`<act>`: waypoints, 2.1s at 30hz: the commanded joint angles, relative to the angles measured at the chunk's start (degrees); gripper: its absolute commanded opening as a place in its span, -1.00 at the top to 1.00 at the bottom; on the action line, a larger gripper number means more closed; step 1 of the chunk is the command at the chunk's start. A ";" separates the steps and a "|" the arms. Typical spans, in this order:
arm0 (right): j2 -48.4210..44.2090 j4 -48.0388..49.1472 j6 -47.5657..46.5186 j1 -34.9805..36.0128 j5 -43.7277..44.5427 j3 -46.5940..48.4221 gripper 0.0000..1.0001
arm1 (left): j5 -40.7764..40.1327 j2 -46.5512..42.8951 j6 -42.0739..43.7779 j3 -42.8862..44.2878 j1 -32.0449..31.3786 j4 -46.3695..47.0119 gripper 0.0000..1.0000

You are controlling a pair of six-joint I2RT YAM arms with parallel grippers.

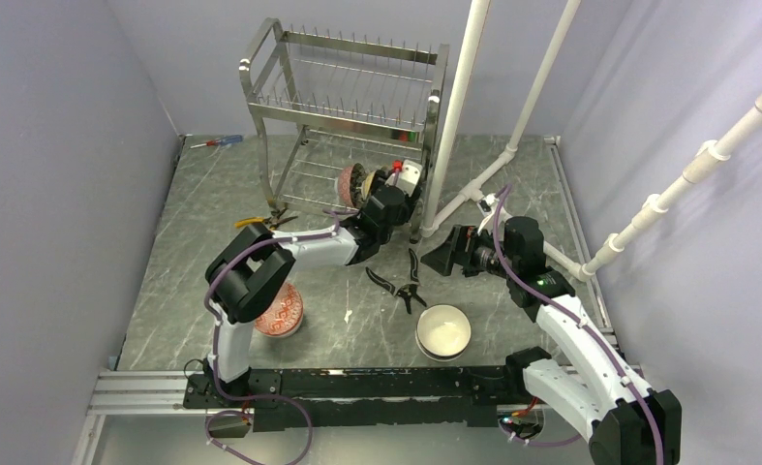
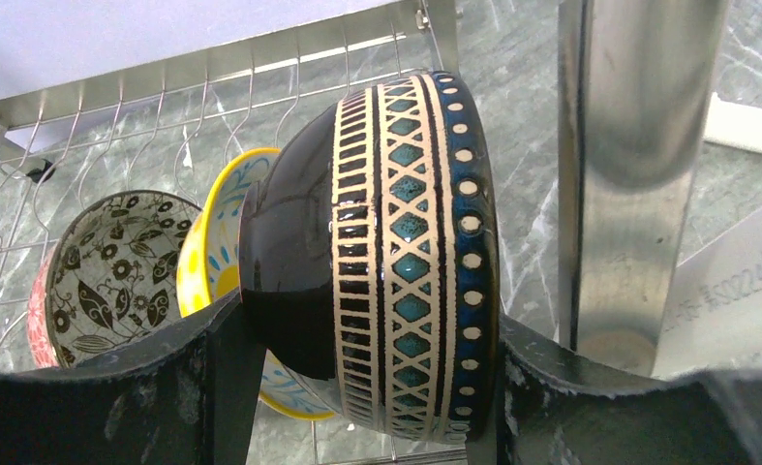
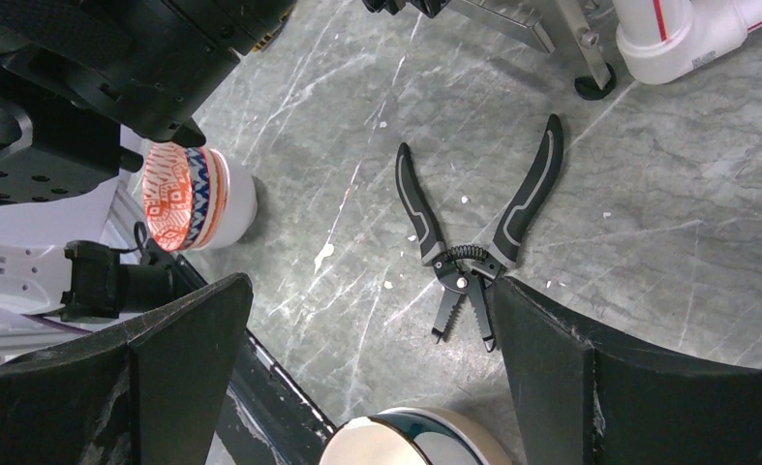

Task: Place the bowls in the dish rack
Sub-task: Place the bowl in the dish rack.

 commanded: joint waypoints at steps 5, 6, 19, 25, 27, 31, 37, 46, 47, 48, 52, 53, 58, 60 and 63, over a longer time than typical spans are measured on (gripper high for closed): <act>-1.49 0.60 -0.94 -0.32 -0.19 -0.07 -0.99 | -1.18 0.88 0.40 3.50 0.06 4.60 0.53; -1.42 0.50 -0.90 -0.32 -0.23 -0.08 -0.99 | -1.21 0.97 0.39 3.39 0.15 4.91 0.53; -1.70 0.70 -0.65 -0.32 -0.33 -0.73 -0.99 | -0.49 3.05 2.93 3.34 1.12 6.69 0.54; -1.62 0.79 -0.60 -0.32 -0.33 -0.86 -0.99 | 0.53 3.22 2.17 3.56 1.82 5.77 0.54; -1.55 0.98 -0.48 -0.31 -0.43 -0.91 -0.99 | 0.56 3.41 2.23 3.71 1.84 5.58 0.54; -1.40 1.24 -0.40 -0.33 -0.50 -0.98 -0.99 | -0.03 4.02 2.46 4.28 1.82 4.92 0.55; -1.57 1.03 -0.48 -0.40 -0.41 -1.01 -0.99 | -2.19 4.57 3.94 3.90 1.84 6.23 0.59; -1.57 1.32 -0.31 -0.41 -0.51 -1.31 -0.99 | -0.40 4.02 5.36 2.34 1.82 8.19 0.59; -1.55 1.40 -0.33 -0.41 -0.50 -1.34 -0.99 | 0.22 3.45 5.12 1.94 1.82 8.47 0.59; -1.49 1.37 -0.25 -0.40 -0.56 -1.31 -0.99 | 0.76 2.75 4.68 1.68 1.82 8.51 0.59; -1.40 1.59 -0.24 -0.40 -0.68 -1.22 -0.99 | 3.89 -0.51 2.67 0.90 1.76 7.88 0.59; -1.40 1.60 -0.21 -0.41 -0.68 -1.18 -0.99 | 4.61 -1.48 2.03 0.65 1.75 7.76 0.59; -1.22 1.99 0.15 -0.37 -0.97 -1.23 -0.99 | 7.69 -6.64 -0.06 -0.30 1.69 6.24 0.59; -1.07 2.26 0.35 -0.41 -1.11 -1.26 -0.99 | 7.85 -8.73 -2.54 -0.92 1.66 5.81 0.59; -0.88 2.56 0.46 -0.41 -1.37 -1.29 -0.99 | 7.79 -11.81 -3.37 -1.81 1.69 4.70 0.59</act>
